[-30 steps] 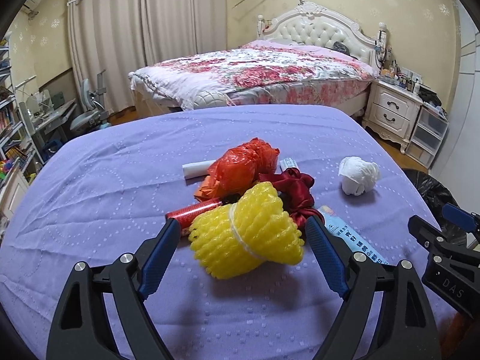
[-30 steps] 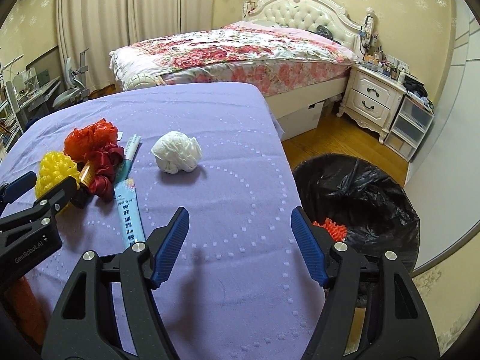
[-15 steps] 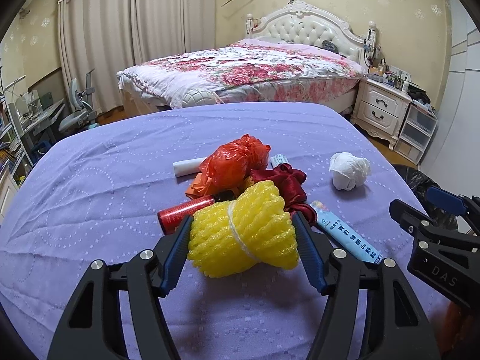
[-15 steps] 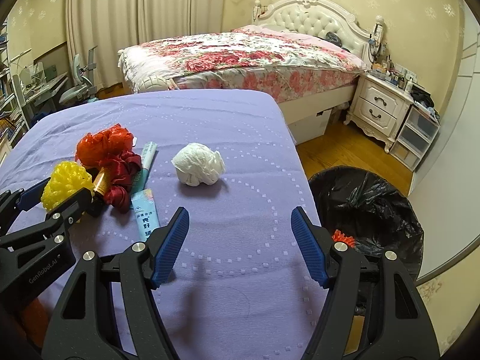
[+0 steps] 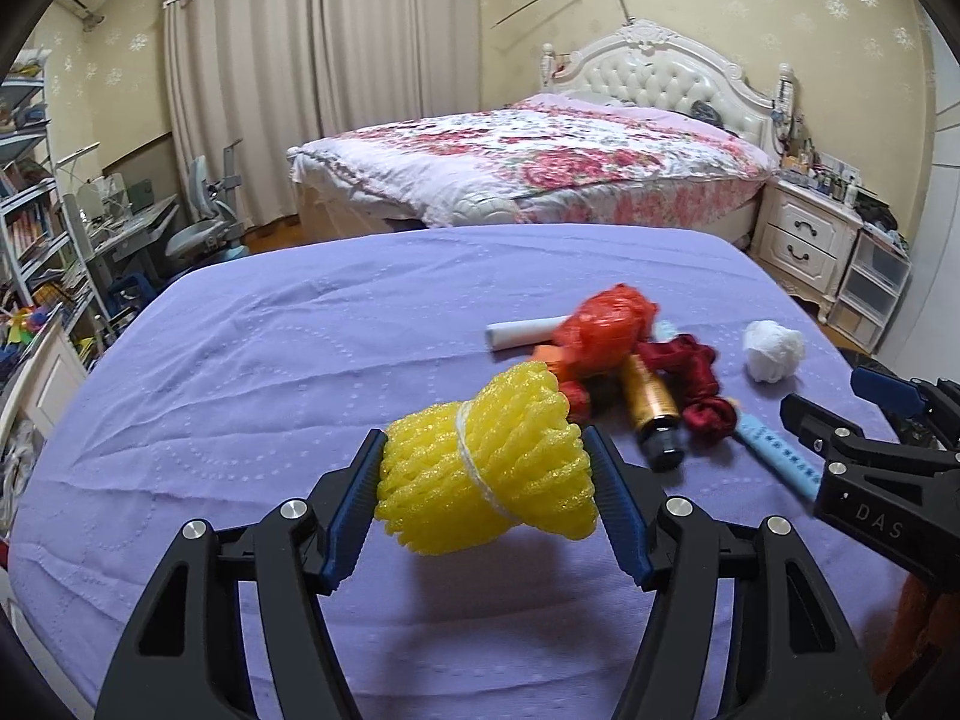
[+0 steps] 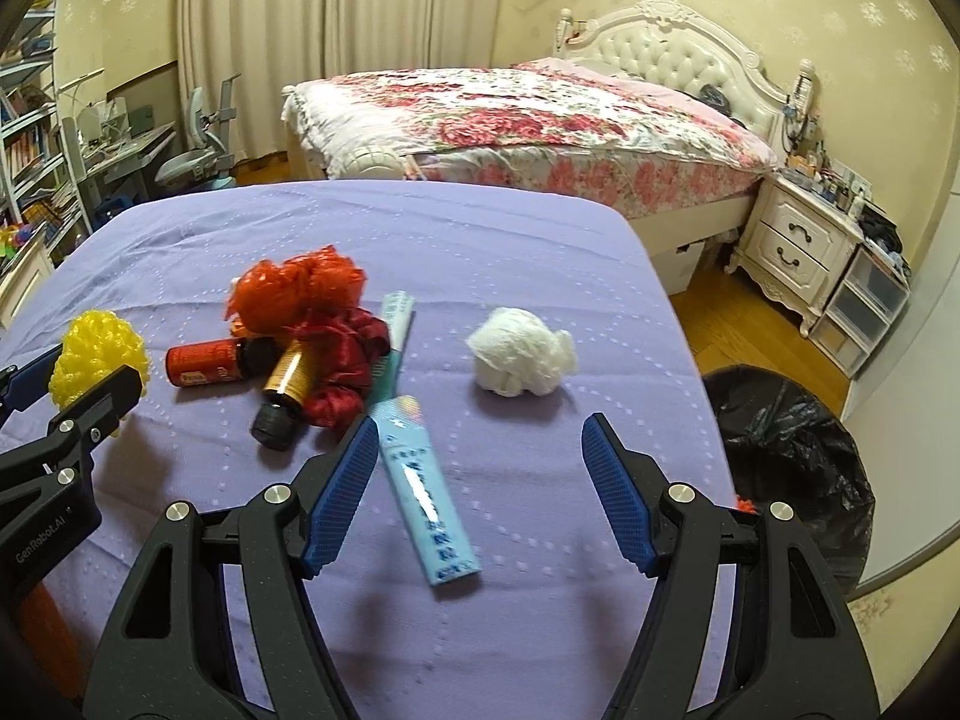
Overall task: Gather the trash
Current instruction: 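Grasp the yellow foam net with the left tool while the right tool grasps the red ribbon, then move the red ribbon over the bin and open the right tool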
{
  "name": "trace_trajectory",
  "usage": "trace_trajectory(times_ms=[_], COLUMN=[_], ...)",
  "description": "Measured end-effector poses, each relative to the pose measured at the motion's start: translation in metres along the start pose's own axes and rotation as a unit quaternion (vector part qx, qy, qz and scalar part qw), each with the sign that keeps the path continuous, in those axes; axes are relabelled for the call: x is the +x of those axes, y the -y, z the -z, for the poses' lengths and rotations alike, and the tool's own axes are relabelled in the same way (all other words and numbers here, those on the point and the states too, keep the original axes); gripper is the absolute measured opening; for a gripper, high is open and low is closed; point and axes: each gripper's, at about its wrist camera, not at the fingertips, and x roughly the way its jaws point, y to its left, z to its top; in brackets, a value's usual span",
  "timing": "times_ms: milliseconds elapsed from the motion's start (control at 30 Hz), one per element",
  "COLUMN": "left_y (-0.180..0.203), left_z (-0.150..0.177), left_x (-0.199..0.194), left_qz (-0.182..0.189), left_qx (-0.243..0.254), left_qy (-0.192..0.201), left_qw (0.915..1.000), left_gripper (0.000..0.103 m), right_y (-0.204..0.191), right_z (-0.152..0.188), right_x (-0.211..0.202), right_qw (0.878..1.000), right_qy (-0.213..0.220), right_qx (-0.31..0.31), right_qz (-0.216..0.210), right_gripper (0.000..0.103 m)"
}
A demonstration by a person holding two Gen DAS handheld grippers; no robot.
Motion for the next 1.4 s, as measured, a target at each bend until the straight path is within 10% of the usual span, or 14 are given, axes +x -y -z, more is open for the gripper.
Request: trace_trajectory(times_ms=[700,1400], left_y=[-0.041,0.012], left_z=[0.009,0.008], left_x=[0.013,-0.022], left_qz=[-0.039,0.042], left_qx=[-0.028,-0.018], left_qy=[-0.014,0.012], left_qw=[0.9988,0.9989], left_gripper=[0.065,0.065], right_y=[-0.046,0.028], right_z=[-0.019,0.006], right_x=[0.041,-0.037], right_qw=[0.998,1.0], right_qy=[-0.044,0.01], right_qx=[-0.039,0.015], right_qz=[-0.036,0.013], right_gripper=[0.022,0.022])
